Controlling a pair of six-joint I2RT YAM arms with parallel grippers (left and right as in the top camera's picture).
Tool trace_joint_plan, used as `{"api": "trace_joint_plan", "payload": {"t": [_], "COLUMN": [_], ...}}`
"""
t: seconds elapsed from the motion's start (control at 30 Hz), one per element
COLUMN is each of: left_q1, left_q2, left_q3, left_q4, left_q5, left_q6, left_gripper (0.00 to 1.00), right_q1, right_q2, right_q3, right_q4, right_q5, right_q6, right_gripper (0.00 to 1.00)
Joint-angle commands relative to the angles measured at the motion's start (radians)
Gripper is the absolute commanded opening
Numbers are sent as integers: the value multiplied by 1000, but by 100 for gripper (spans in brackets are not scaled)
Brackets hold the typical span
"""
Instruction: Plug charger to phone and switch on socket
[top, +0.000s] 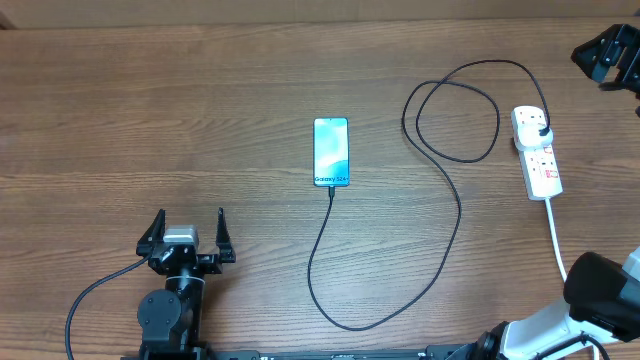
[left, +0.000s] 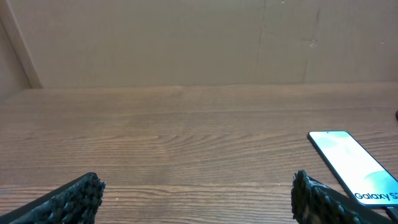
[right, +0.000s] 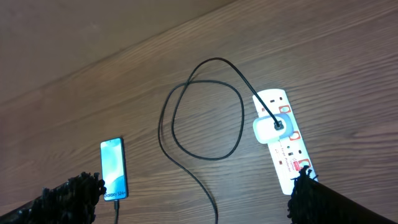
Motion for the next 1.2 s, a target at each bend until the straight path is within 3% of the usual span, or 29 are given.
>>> {"api": "trace_joint_plan", "payload": {"t": [0.0, 0.4, 0.7, 1.17], "left_q1": [6, 6, 6, 6], "left_q2": [-11, -11, -11, -11], "left_q3": [-3, -3, -3, -3], "left_q4": [0, 0, 0, 0], "left_q5": [8, 8, 8, 8], "left_q6": [23, 23, 23, 23], "left_gripper": [100, 100, 100, 100], "right_q1": [-2, -2, 5, 169], "right_q2": [-6, -5, -5, -5], "right_q3": [2, 2, 2, 2], "right_q4": [36, 56, 199, 333], "right_q5": [89, 137, -113, -76], "right_q6": [-42, -42, -41, -37], "right_gripper": [100, 100, 100, 100]}}
